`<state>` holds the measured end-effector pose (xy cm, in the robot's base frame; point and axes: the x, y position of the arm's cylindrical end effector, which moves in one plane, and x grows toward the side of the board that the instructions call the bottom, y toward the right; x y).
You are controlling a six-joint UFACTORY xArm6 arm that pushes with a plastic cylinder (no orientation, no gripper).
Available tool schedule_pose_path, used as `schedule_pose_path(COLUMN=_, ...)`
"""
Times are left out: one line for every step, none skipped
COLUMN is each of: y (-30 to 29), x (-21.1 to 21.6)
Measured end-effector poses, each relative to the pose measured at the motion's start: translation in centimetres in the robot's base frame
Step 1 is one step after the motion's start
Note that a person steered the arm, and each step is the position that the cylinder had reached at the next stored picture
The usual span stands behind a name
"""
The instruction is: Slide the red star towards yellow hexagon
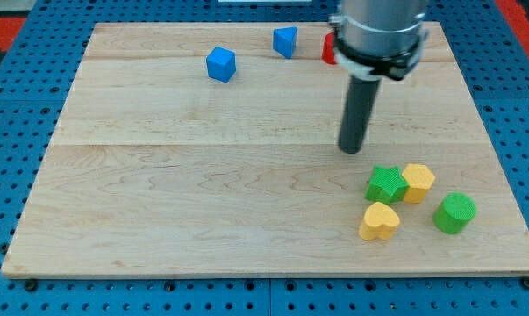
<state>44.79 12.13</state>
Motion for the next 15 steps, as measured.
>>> schedule_pose_path(y=0.5, x=0.8)
schedule_pose_path(y=0.6, x=4.0)
schedule_pose_path(y=1.0, x=5.2)
schedule_pose_path(y=0.9, x=3.6)
schedule_pose_path(y=1.8, x=-0.8)
schedule_pose_path(y=3.0, x=-6.9)
schedule_pose_path(y=6.9, x=-12.5)
schedule_pose_path(y=9.1, x=-18.2)
schedule_pose_path(y=8.6, x=-21.2)
schedule_pose_path(y=4.1, x=-21.4)
schedule_pose_path(y=0.7, x=-21.4)
schedule_pose_path(y=4.1, x=-23.5)
schedule_pose_path(y=4.3, x=-25.7)
schedule_pose_path(y=3.6, x=-25.6)
schedule_pose_path(y=-1.4, x=-25.6)
